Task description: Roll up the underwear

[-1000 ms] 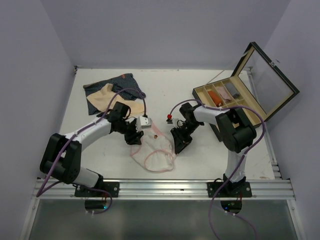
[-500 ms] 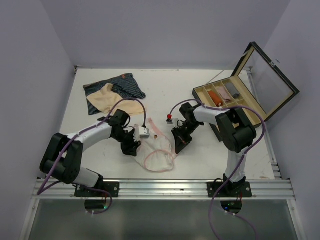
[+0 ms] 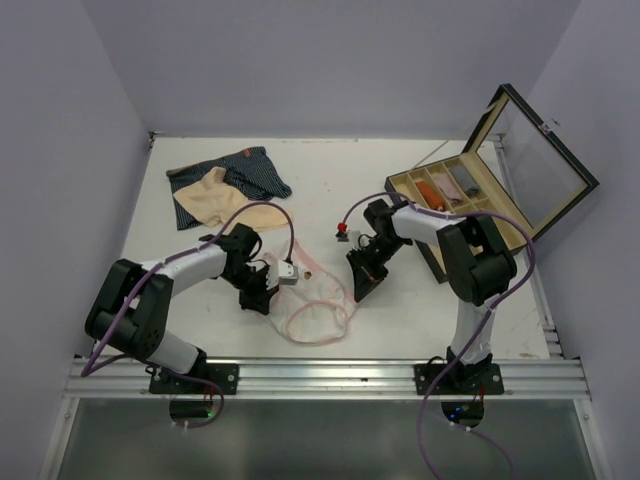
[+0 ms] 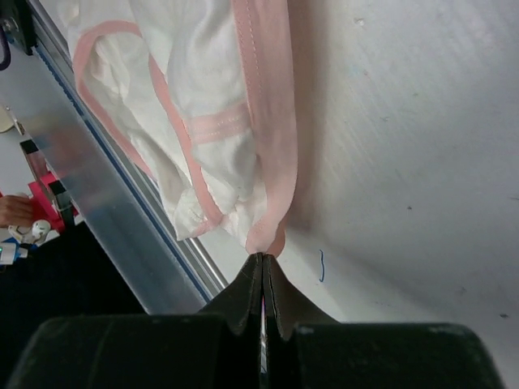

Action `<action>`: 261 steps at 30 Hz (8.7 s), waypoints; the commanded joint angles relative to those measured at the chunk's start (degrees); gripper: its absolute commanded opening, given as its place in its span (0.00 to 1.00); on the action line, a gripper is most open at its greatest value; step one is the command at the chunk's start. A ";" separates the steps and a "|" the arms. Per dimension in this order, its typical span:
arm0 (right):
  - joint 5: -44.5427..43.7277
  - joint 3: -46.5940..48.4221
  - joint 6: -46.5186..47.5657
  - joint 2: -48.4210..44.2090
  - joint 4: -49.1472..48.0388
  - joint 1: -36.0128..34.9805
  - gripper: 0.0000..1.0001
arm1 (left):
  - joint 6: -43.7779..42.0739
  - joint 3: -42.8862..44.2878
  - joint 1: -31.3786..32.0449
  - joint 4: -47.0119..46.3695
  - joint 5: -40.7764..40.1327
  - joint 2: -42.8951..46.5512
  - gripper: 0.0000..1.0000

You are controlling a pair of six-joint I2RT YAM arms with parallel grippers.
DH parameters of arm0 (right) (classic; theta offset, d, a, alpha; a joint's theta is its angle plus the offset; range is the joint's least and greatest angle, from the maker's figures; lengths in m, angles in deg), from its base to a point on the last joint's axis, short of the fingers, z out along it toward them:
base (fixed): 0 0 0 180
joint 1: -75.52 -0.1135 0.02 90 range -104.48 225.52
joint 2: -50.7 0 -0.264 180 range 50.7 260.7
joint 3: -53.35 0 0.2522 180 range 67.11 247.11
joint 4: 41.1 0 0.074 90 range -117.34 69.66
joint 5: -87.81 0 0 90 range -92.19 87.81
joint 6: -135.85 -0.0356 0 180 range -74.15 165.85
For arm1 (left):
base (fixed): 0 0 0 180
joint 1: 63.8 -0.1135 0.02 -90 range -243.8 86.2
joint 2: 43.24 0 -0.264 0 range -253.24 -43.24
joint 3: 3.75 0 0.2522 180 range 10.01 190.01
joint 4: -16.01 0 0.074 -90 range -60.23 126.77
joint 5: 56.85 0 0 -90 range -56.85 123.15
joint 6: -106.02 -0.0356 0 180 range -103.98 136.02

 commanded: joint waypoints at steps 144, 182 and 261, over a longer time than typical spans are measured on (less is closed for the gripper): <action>-7.05 17.15 19.40 9.62 24.86 3.54 0.05 | 21.40 8.95 -5.05 -20.62 0.99 6.14 0.47; -1.96 21.35 0.95 19.53 18.78 12.93 0.00 | 29.04 22.06 -6.72 -18.85 2.50 -19.17 0.06; -0.46 15.12 12.81 13.21 24.49 12.41 0.00 | 5.66 13.09 40.48 -30.90 -5.95 -12.93 0.01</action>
